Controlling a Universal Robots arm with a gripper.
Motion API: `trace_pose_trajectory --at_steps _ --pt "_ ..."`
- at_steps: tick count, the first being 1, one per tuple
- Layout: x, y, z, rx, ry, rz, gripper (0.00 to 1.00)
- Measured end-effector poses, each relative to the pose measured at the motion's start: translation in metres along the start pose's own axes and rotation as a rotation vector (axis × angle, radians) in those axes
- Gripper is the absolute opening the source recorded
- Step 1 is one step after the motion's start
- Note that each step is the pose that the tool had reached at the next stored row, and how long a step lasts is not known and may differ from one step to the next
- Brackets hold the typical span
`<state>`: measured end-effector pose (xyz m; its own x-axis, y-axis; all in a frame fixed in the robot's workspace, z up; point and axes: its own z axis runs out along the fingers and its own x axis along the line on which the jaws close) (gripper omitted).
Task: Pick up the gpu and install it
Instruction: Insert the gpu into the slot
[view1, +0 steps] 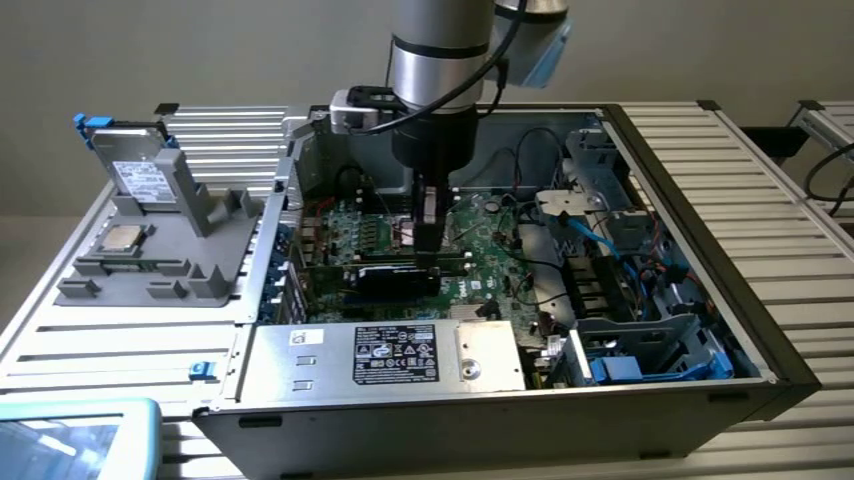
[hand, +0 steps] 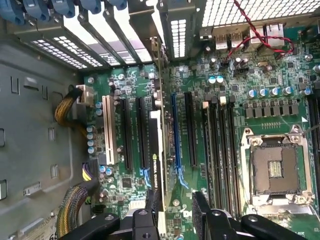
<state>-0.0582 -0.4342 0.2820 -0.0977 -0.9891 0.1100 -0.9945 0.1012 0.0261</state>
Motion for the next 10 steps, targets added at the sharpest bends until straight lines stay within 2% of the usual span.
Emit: trace_pose_trajectory --at_steps 7,10 --pt "0.002 0.0192 0.0008 0.0022 0.013 -0.008 0.41" --pt "0.003 0.0264 0.0011 0.0029 0.0157 -0.011 0.41"
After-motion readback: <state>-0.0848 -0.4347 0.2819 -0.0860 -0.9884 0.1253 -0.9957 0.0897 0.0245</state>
